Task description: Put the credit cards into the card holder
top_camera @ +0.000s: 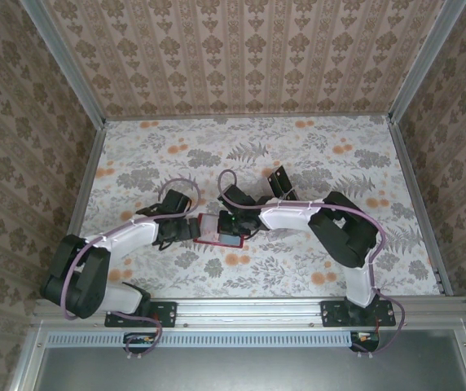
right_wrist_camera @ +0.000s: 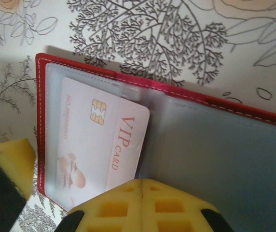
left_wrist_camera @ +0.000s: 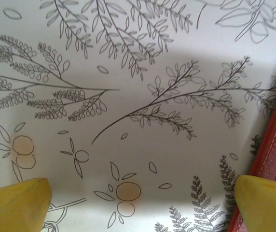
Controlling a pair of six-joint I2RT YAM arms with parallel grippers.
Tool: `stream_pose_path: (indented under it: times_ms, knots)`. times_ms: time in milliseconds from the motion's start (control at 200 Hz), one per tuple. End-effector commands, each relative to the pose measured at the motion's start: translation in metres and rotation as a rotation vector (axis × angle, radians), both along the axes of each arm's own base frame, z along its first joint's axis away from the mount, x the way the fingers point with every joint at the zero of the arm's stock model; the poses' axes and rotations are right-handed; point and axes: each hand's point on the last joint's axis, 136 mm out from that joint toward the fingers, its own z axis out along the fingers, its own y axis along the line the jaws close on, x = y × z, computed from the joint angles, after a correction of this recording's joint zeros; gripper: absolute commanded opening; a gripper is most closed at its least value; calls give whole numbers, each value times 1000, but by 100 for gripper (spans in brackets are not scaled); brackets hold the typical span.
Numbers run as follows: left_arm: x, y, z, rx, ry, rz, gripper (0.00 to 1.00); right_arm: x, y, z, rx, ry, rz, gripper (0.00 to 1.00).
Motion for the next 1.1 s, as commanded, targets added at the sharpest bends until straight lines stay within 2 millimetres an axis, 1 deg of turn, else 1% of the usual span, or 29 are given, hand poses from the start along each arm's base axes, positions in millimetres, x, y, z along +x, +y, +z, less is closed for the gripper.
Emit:
stream_pose_path:
  times_ms: [0, 435, 660, 775, 895, 1025, 1095]
  knots:
    - [-5, 2, -8, -6, 23, 16, 100, -1, 9, -2, 10, 19, 23, 0]
    - [-13, -2, -15, -20, 39, 14, 100, 5, 30, -1, 59, 29, 35, 0]
    - [-15, -7, -11, -37, 33, 13, 100, 9, 41, 5, 105, 20, 43, 0]
    - [-10, -6, 1, -39, 2, 19, 100, 10, 44, 10, 131, 10, 49, 0]
    - [-3, 4, 20, -33, -48, 61, 100, 10, 37, 16, 142, -2, 39, 0]
    - [2, 16, 37, -41, -103, 106, 100, 11, 27, 31, 160, -33, 24, 0]
    - [3, 16, 43, -51, -120, 105, 100, 11, 23, 38, 163, -46, 24, 3]
